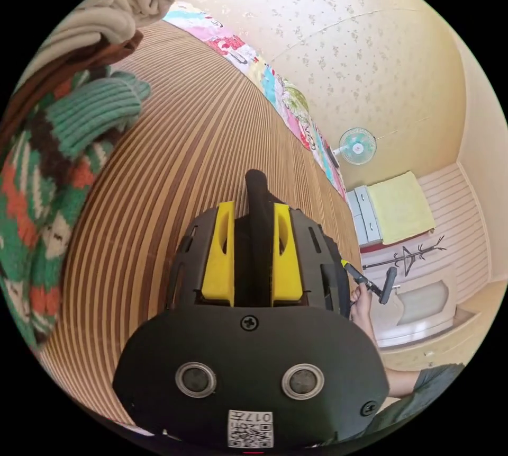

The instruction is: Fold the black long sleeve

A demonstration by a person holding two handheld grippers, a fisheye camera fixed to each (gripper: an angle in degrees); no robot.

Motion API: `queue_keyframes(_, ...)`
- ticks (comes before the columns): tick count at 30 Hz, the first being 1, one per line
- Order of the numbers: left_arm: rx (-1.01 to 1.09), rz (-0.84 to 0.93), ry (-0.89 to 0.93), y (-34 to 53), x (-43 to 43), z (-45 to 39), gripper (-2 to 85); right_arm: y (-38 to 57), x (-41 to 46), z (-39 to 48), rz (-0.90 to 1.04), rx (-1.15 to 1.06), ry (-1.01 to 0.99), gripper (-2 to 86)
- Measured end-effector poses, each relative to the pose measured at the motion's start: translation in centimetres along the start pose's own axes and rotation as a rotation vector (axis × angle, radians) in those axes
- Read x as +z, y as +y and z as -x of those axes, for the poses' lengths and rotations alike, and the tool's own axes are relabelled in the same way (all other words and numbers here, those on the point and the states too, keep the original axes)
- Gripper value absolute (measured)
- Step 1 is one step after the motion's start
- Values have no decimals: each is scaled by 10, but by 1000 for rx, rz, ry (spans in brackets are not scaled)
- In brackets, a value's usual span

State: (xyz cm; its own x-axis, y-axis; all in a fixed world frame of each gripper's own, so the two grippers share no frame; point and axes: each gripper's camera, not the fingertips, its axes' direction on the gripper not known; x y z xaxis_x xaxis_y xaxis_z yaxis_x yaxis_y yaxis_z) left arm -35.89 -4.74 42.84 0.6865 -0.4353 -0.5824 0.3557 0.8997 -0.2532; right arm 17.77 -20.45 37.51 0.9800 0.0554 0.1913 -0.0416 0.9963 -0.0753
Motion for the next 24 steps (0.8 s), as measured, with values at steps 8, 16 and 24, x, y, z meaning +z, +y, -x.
queue_keyframes(8, -101, 213, 124, 124, -17, 10, 149, 48, -41, 47, 37, 17, -490, 88)
queue_keyframes(16, -13, 171, 8, 138, -18, -44, 67, 14, -18, 260, 434, -459, -635, 203)
queue_keyframes(24, 275, 104, -188, 156, -25, -143, 65, 36, 24, 404, 786, -1029, 61, 198)
